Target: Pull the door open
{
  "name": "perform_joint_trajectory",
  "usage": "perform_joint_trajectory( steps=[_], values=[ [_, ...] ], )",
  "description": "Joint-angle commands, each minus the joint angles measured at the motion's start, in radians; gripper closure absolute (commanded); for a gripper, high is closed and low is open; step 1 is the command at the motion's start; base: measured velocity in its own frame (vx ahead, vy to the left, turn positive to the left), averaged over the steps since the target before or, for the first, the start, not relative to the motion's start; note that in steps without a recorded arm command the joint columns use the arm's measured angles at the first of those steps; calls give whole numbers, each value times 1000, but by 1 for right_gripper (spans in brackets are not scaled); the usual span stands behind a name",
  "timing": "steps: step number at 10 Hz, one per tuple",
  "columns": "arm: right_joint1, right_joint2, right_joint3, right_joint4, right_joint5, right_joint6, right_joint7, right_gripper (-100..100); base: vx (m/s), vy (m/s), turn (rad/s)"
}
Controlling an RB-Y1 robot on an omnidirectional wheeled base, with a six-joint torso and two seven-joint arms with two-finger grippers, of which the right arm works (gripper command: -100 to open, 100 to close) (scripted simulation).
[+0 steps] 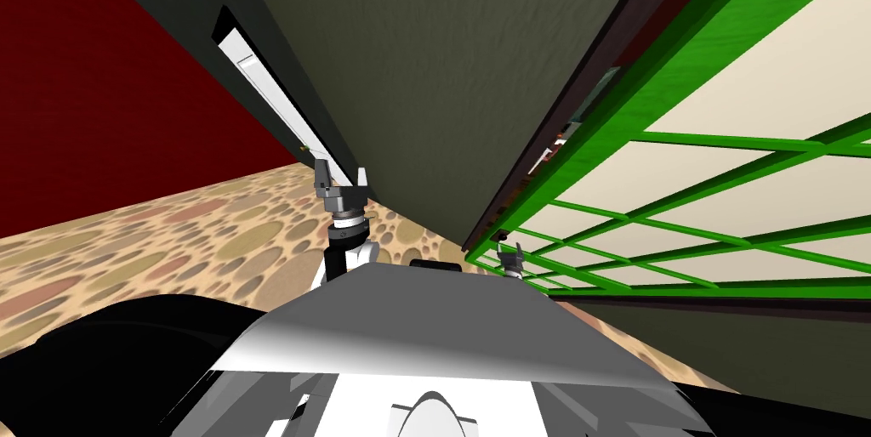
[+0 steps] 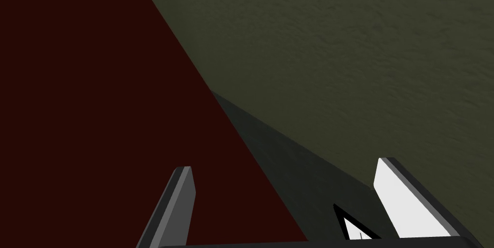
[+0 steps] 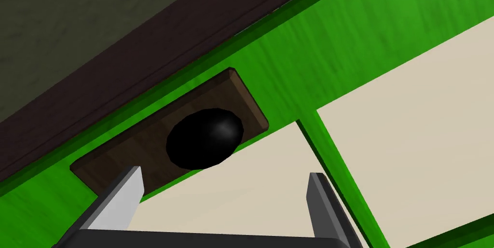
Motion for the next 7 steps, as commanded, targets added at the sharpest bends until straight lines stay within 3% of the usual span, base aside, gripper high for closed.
perform_joint_trajectory(
  steps=[1, 7],
  values=[
    [-2, 4, 14, -13, -27, 6, -50, -100, -78, -10, 42],
    [-8, 12, 43, -35, -84, 15, -191, -100, -56, -7, 29]
  ],
)
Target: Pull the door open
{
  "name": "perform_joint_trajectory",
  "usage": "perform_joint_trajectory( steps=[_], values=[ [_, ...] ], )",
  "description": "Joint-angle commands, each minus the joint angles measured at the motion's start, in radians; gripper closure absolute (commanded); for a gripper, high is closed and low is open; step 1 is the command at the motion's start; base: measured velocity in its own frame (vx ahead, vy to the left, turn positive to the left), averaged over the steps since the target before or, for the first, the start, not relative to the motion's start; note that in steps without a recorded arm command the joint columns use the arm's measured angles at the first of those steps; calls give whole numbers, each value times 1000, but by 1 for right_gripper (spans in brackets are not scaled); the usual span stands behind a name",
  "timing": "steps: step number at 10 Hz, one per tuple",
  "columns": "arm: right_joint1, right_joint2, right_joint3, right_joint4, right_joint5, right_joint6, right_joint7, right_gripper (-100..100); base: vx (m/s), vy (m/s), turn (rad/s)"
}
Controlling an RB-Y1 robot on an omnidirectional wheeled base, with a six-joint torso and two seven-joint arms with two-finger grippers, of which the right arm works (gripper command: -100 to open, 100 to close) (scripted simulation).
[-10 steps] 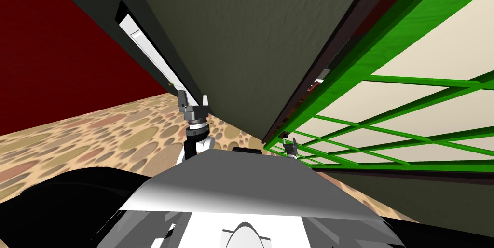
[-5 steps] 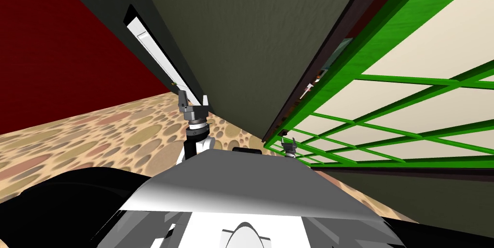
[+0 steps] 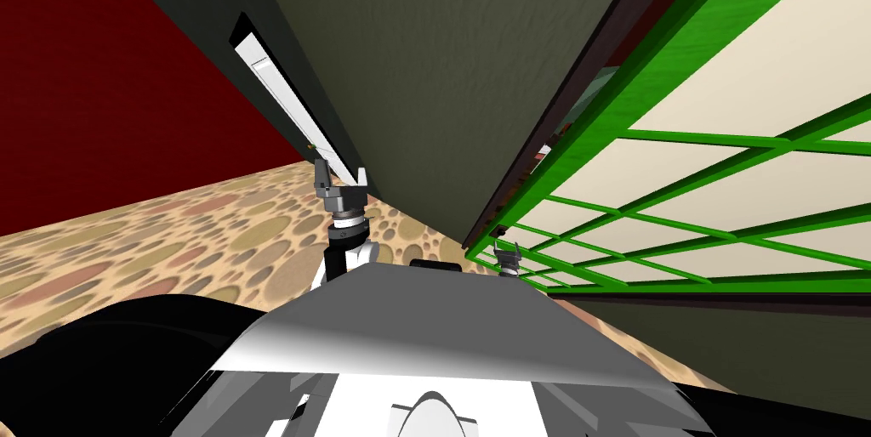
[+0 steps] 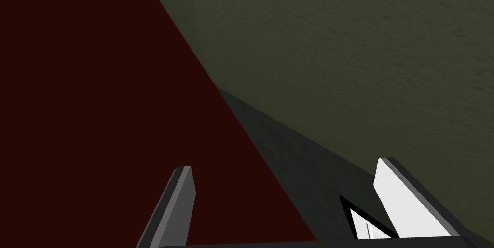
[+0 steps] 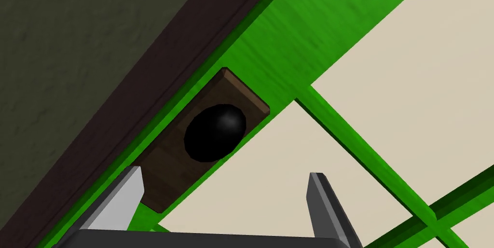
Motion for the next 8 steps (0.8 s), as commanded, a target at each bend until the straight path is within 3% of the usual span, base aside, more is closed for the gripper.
perform_joint_trajectory(
  steps=[1, 8],
  values=[
    [-2, 3, 11, -10, -22, 5, -50, -100, -63, -14, 26],
    [-9, 14, 49, -39, -94, 17, -216, -100, -59, -12, 29]
  ],
)
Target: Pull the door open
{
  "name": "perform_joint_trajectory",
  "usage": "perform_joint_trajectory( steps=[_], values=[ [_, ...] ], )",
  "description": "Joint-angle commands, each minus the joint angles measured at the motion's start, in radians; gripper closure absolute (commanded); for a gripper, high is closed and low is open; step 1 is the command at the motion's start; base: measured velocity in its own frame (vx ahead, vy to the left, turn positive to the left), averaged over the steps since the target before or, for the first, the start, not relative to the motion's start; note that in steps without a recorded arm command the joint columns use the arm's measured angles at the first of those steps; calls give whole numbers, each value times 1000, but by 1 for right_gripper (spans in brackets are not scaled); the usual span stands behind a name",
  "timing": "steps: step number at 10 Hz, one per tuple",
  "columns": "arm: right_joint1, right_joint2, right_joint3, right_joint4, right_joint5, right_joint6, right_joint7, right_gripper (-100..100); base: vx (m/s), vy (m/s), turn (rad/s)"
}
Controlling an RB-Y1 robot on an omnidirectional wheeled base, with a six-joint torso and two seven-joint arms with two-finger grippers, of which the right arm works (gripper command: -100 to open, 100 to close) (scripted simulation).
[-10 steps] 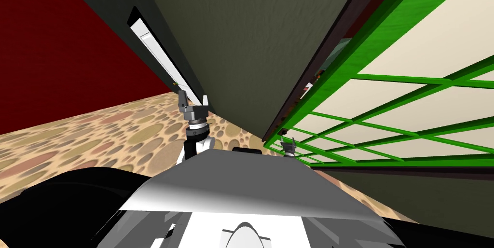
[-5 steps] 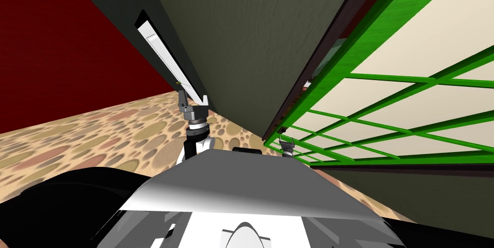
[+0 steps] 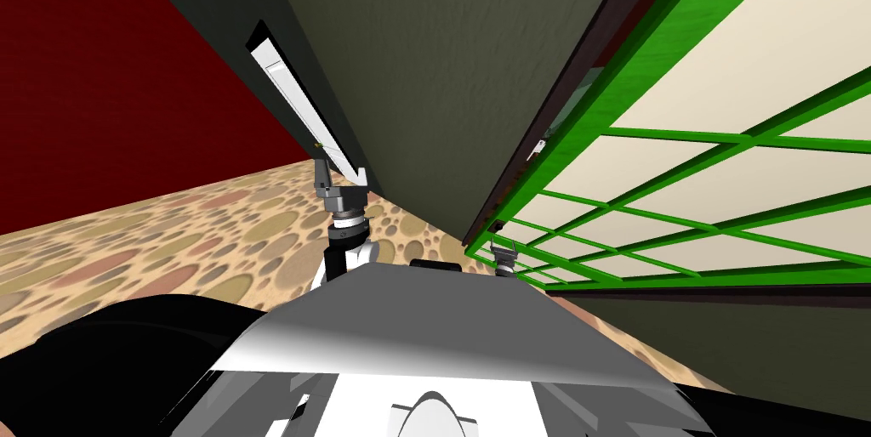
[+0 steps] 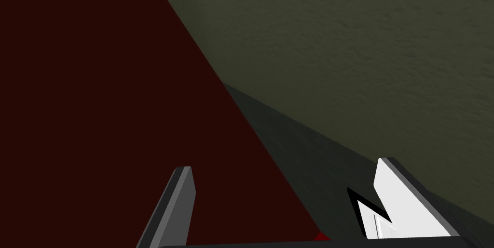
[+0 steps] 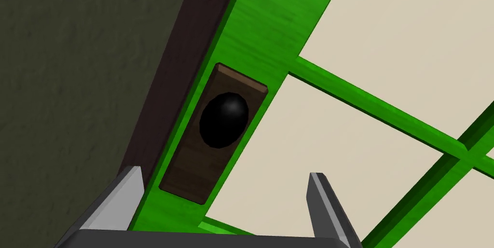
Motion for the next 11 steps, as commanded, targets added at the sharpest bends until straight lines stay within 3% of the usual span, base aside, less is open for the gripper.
perform_joint_trajectory(
  steps=[1, 11],
  values=[
    [-2, 3, 11, -7, -19, 2, -50, -100, -61, -4, 25],
    [-12, 17, 58, -43, -111, 18, -294, -100, -55, -7, 23]
  ],
)
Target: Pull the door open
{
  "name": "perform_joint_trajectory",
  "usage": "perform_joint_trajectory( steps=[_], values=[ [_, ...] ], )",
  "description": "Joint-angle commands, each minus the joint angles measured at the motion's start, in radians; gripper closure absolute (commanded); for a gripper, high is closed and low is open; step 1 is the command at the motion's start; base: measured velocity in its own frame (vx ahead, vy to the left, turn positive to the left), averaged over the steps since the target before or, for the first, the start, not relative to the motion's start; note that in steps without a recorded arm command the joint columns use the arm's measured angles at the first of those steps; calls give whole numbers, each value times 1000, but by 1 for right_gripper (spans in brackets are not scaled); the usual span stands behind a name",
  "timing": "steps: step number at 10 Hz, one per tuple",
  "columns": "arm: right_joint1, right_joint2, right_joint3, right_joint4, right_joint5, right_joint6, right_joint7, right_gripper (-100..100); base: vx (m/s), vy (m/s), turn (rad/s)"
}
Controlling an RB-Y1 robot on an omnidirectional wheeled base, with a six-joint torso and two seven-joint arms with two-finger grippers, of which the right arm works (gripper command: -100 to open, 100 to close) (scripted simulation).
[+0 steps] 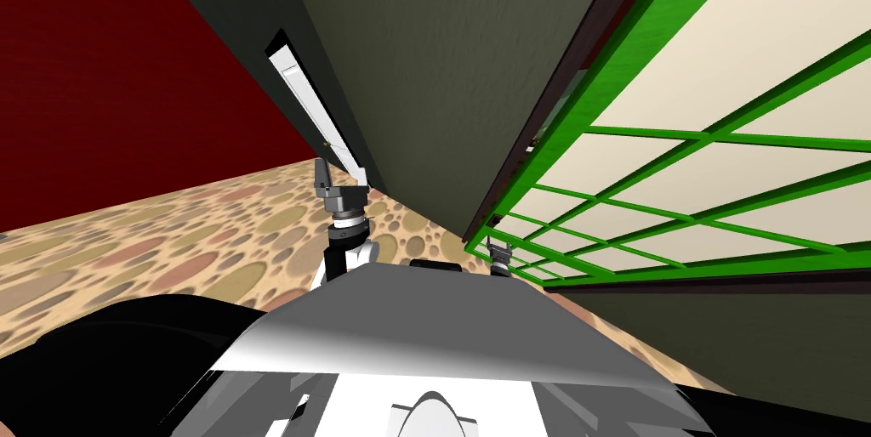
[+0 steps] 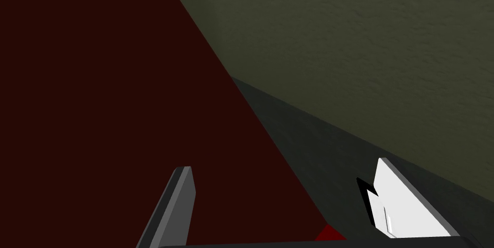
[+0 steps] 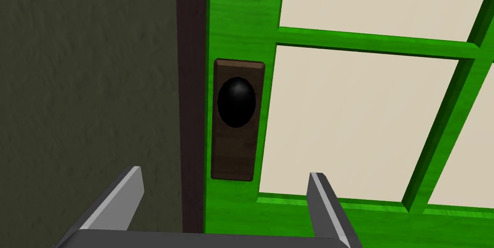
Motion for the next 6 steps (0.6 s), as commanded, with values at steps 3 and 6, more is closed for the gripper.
perform_joint_trajectory(
  steps=[3, 6],
  values=[
    [-22, -3, -17, 32, 11, 5, -54, -100, 4, -6, 18],
    [-56, -10, -48, 84, 38, 10, -97, -100, 112, -1, 32]
  ],
)
